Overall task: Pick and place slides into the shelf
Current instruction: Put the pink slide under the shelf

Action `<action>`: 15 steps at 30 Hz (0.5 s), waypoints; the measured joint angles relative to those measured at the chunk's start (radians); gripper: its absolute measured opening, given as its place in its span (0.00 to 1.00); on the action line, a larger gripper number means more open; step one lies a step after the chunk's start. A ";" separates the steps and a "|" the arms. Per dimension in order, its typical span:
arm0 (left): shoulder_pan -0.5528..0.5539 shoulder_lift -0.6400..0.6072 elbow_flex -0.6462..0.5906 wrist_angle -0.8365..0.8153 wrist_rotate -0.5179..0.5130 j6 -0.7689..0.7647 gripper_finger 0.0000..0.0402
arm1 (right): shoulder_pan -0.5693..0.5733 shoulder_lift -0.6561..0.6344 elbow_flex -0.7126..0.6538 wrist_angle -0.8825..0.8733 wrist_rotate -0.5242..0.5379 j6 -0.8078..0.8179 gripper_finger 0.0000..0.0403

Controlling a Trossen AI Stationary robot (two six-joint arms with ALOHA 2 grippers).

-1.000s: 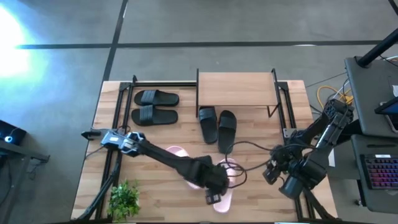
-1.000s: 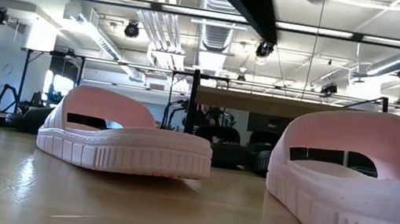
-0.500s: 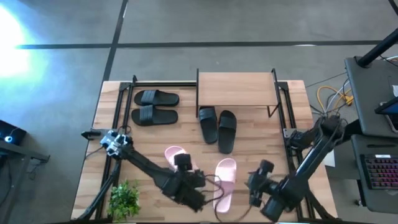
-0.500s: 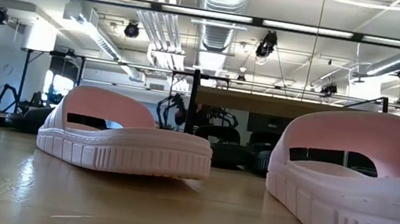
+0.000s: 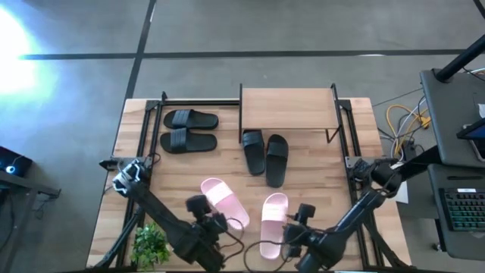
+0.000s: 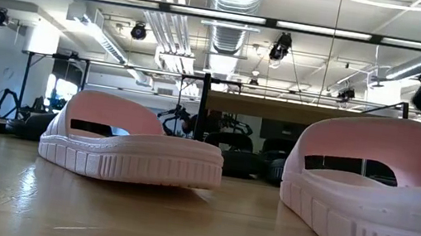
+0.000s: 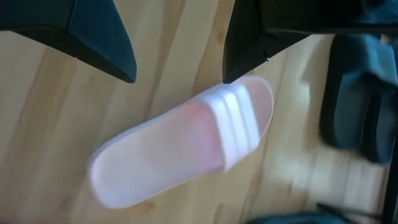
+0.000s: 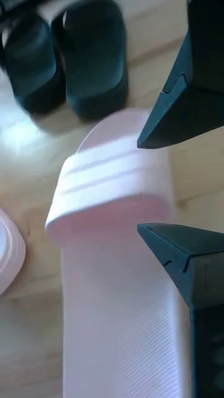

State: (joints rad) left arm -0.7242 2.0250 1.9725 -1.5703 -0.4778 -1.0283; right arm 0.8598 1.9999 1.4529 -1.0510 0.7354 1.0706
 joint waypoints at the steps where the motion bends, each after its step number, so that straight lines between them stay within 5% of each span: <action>1: -0.007 -0.020 -0.032 -0.002 0.001 -0.033 0.56 | -0.014 0.011 0.009 0.020 -0.012 -0.026 0.49; 9: -0.058 -0.214 -0.253 0.027 -0.003 -0.255 0.56 | -0.115 0.031 0.011 0.028 -0.054 -0.077 0.49; 15: -0.072 -0.283 -0.349 0.048 -0.004 -0.276 0.56 | -0.146 0.036 -0.025 0.048 -0.117 -0.081 0.43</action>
State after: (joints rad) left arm -0.7957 1.7420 1.6235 -1.5219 -0.4821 -1.3045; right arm 0.7138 2.0357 1.4280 -1.0034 0.6179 0.9898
